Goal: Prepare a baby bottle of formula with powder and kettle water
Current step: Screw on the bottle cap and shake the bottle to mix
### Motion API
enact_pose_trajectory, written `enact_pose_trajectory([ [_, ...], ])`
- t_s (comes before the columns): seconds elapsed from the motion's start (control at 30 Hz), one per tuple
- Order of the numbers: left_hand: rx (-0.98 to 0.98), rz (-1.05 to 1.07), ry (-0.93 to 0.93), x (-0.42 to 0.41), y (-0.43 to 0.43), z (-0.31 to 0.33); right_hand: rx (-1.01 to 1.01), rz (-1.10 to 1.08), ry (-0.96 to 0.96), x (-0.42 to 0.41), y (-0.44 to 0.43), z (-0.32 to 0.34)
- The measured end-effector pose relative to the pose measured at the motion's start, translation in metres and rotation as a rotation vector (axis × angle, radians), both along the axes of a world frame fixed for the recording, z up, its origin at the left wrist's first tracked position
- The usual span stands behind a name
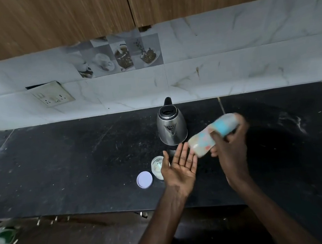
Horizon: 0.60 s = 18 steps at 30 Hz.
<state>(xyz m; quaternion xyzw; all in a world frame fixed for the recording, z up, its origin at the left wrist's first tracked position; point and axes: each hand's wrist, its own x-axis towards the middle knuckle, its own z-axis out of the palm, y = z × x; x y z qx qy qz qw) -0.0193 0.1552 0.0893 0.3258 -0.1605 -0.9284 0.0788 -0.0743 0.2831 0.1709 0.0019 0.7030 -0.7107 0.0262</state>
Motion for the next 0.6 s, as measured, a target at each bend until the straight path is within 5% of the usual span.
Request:
enact_pose_trajectory([
  [0.07, -0.006, 0.001, -0.015, 0.002, 0.002, 0.001, 0.096, 0.174, 0.042, 0.002, 0.004, 0.001],
  [0.2, -0.03, -0.011, -0.042, 0.005, 0.001, 0.0, -0.023, -0.07, -0.001, 0.002, -0.001, 0.0],
  [0.33, -0.016, 0.019, -0.072, 0.005, 0.003, -0.002, 0.079, 0.169, -0.019, 0.012, -0.009, -0.013],
  [0.47, -0.033, 0.011, -0.083, 0.005, 0.007, -0.005, 0.018, -0.008, -0.066, 0.014, -0.009, -0.019],
  [0.6, 0.015, 0.016, -0.03, 0.003, 0.013, -0.005, 0.085, 0.272, -0.067, 0.013, -0.003, -0.024],
])
